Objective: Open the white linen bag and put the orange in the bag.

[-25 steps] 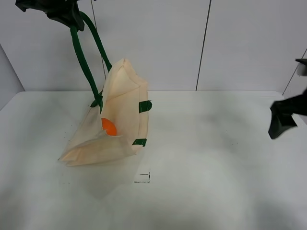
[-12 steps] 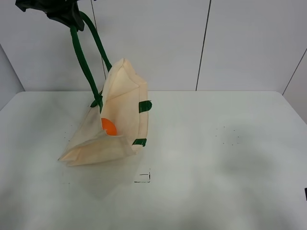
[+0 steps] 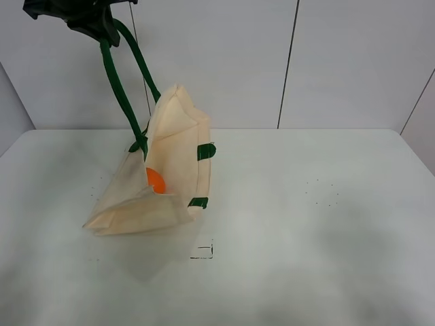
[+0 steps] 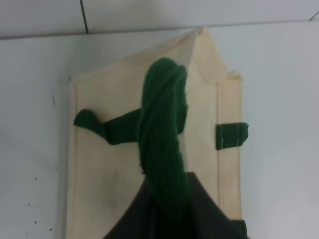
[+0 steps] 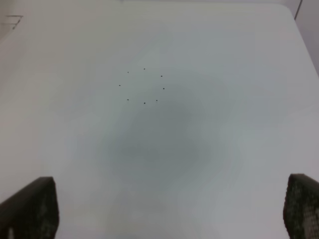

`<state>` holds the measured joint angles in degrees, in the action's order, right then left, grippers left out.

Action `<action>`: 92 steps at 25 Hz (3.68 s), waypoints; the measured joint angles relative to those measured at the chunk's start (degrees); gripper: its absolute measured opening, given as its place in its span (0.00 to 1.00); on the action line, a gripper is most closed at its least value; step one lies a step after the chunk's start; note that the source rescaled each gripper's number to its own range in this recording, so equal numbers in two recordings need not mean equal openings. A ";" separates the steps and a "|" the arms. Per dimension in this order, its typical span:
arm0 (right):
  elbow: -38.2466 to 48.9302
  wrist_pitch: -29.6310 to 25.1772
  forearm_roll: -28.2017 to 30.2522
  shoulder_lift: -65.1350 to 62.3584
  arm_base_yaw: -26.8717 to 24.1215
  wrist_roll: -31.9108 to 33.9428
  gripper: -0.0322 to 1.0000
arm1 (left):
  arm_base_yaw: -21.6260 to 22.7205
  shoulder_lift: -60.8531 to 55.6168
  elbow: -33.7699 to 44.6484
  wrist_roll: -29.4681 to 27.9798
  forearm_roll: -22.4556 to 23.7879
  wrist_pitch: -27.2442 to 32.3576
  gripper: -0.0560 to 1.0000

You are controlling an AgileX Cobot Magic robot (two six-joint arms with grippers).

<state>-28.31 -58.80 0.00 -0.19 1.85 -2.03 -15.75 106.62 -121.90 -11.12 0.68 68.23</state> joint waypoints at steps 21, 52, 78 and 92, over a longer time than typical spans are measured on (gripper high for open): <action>0.00 0.00 0.00 0.00 0.00 -0.04 1.00 | 0.00 18.07 6.94 4.70 -10.17 -6.15 0.85; 0.00 0.00 0.00 0.00 0.00 -0.04 1.00 | 15.98 12.84 12.03 4.27 0.08 -0.20 0.92; 0.00 0.00 0.00 0.00 0.00 -0.04 1.00 | 15.98 -70.53 90.91 8.78 1.55 -9.70 0.92; 0.00 0.00 0.00 0.00 0.00 -0.04 1.00 | 15.98 -102.34 93.63 11.97 -1.52 -7.07 0.92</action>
<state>-28.31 -58.80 0.00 -0.19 1.85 -2.07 0.24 4.27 -28.27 0.85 -0.83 61.16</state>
